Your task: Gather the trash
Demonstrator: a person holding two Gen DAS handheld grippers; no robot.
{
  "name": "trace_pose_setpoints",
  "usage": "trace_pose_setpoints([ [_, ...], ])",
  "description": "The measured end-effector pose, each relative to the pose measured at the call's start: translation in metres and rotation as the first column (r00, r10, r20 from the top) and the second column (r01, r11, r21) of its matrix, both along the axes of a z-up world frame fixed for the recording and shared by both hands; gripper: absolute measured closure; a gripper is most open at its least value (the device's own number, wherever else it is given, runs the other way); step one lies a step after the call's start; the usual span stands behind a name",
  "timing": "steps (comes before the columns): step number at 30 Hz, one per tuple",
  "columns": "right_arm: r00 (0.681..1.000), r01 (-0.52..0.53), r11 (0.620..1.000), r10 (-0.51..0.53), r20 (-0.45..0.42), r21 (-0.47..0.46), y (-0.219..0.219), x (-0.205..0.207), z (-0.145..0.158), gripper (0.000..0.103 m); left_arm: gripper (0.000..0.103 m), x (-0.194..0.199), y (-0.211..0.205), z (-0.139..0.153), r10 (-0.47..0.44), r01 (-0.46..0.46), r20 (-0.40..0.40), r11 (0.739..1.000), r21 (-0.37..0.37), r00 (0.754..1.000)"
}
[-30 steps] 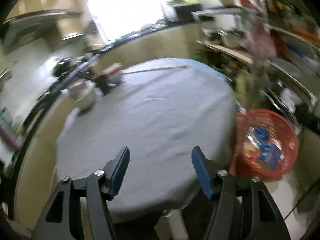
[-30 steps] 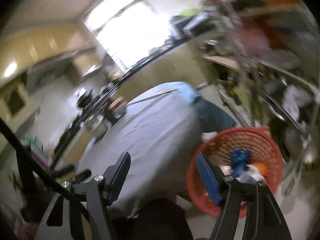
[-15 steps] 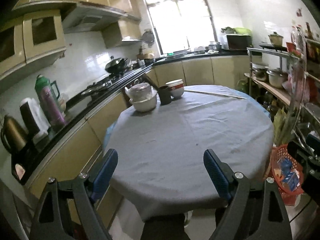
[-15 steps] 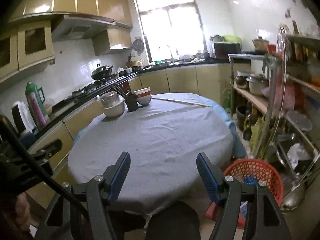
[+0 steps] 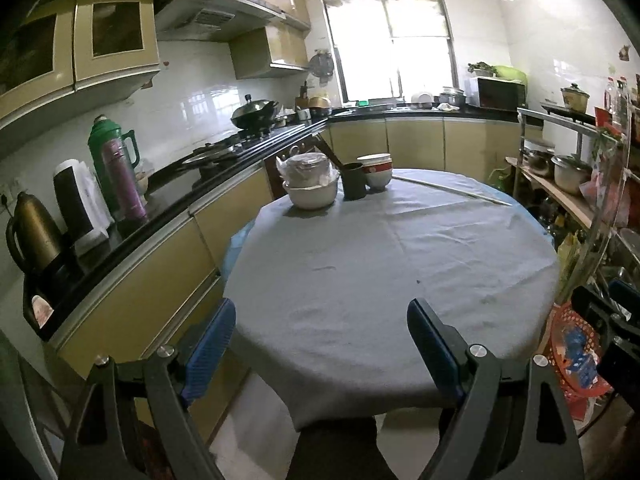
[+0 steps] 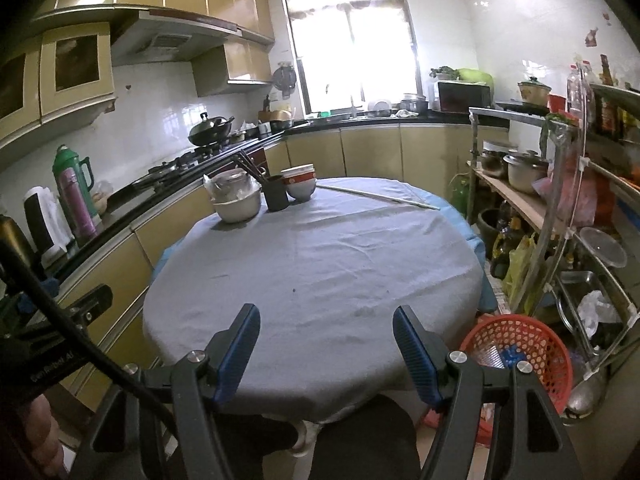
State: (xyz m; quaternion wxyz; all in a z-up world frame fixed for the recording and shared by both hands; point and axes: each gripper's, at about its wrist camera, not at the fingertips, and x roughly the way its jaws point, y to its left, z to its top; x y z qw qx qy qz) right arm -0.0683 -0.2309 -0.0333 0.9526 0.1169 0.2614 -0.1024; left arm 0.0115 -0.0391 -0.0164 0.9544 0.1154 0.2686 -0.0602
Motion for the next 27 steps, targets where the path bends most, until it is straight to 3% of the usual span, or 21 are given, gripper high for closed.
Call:
trace_pose_setpoints([
  [27, 0.999, -0.040, 0.999, 0.040, -0.002, -0.027, 0.018, 0.003, 0.006, 0.031, 0.015, 0.002, 0.018, -0.001, 0.037, -0.037, -0.006, 0.999, -0.024, 0.999],
])
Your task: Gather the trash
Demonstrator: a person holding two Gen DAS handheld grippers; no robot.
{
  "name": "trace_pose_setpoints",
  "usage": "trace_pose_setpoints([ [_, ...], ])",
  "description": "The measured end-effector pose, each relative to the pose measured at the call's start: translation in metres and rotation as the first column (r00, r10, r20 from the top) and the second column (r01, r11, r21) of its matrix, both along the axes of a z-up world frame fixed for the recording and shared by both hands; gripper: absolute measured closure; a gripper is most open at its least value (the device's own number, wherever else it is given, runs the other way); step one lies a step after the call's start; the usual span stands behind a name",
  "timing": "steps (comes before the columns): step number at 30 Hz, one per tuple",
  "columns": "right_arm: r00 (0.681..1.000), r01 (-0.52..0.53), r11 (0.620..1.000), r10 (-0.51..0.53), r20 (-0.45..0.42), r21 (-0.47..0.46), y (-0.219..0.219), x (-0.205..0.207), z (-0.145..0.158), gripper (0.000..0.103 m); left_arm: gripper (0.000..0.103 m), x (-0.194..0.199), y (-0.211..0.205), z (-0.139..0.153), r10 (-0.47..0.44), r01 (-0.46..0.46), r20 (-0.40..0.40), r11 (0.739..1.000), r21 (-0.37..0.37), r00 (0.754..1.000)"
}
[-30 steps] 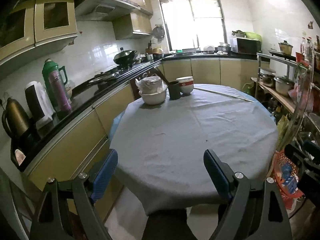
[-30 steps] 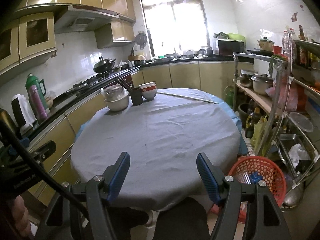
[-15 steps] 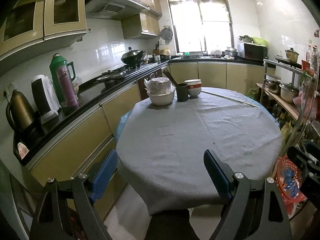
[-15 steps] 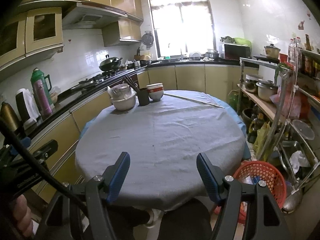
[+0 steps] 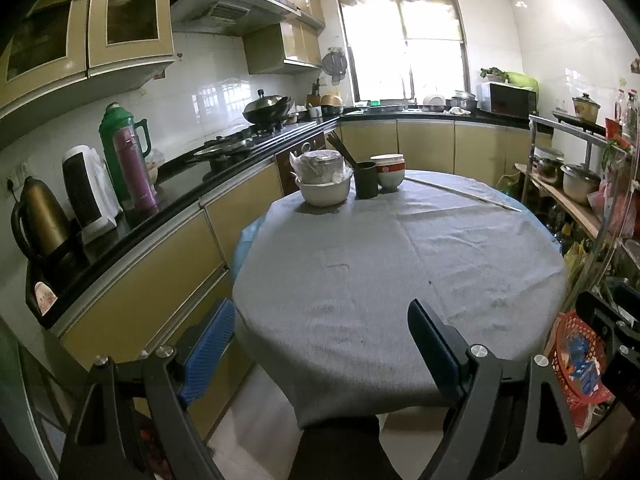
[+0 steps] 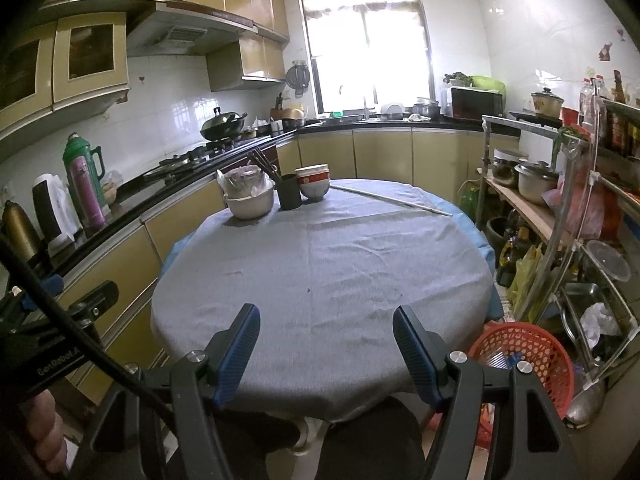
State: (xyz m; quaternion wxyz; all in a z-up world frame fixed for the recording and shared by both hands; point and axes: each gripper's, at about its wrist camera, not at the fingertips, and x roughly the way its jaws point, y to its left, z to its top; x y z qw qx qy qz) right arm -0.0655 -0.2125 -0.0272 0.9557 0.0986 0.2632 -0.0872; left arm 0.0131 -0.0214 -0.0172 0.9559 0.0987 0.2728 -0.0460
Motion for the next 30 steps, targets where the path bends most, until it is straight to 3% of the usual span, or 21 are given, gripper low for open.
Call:
trace_pose_setpoints([
  [14, 1.000, -0.007, 1.000, 0.007, 0.003, 0.005, -0.011, 0.018, -0.004, 0.031, 0.014, 0.015, -0.010, -0.007, 0.012, -0.011, -0.025, 1.000, 0.023, 1.000],
  [30, 1.000, -0.020, 0.999, 0.021, -0.019, 0.028, -0.030, 0.072, -0.012, 0.031, 0.014, 0.057, -0.024, -0.010, 0.039, -0.037, -0.051, 0.999, 0.031, 0.998],
])
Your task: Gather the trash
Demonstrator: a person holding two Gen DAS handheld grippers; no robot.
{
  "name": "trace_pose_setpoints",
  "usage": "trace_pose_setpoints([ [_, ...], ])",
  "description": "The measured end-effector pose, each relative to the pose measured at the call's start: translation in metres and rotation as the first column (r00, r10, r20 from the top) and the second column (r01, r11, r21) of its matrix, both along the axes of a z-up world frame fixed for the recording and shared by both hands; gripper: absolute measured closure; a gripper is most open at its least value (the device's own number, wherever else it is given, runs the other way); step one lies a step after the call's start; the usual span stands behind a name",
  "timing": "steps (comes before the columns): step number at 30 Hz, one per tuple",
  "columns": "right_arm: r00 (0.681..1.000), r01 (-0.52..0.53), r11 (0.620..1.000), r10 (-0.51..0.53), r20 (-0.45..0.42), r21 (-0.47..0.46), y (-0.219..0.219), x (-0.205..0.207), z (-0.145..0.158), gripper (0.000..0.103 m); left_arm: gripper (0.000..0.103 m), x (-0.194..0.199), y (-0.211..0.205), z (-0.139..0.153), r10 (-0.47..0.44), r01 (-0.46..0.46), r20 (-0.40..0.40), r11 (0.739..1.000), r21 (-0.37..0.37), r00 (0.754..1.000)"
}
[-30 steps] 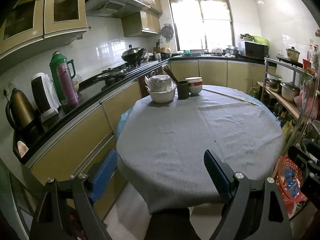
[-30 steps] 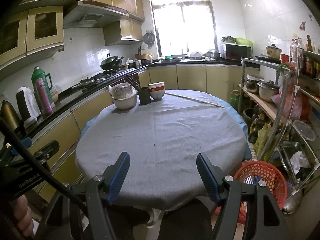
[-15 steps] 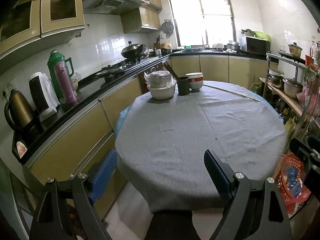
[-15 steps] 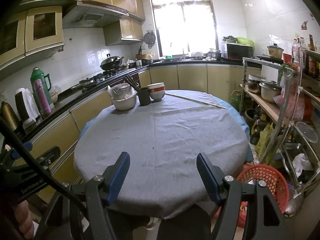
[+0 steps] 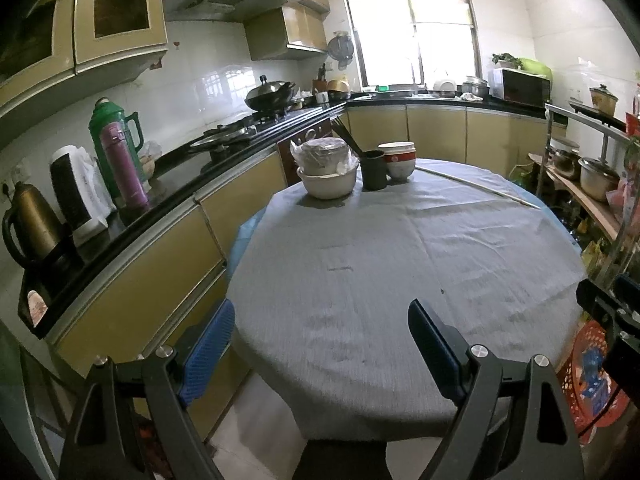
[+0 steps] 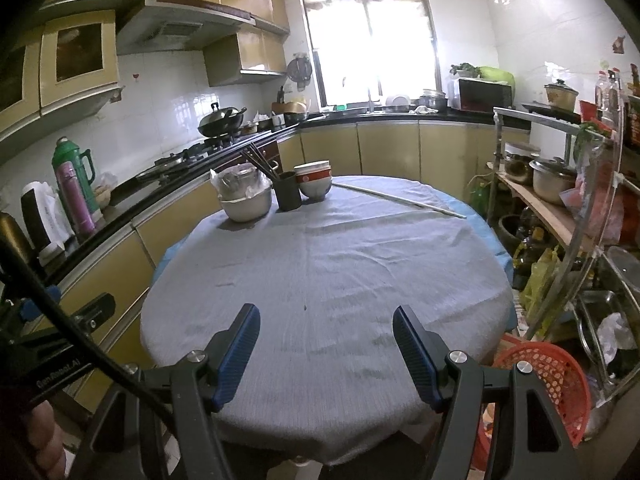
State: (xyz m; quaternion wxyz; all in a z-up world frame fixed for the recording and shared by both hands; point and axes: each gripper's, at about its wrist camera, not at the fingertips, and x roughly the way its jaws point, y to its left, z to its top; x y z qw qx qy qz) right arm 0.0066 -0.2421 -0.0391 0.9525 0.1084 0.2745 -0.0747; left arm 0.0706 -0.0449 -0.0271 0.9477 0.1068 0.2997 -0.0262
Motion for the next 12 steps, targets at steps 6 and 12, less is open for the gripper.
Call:
trace_pose_setpoints([
  [6, 1.000, 0.009, 1.000, -0.009, -0.028, 0.005, -0.006, 0.032, -0.008, 0.031, 0.014, 0.033, -0.003, -0.009, -0.014, 0.014, -0.023, 1.000, -0.007, 1.000],
  [12, 0.998, 0.023, 0.999, -0.021, -0.064, 0.033, -0.026, 0.087, -0.037, 0.028, 0.014, 0.112, -0.009, -0.051, -0.066, 0.051, -0.170, 0.995, -0.087, 0.983],
])
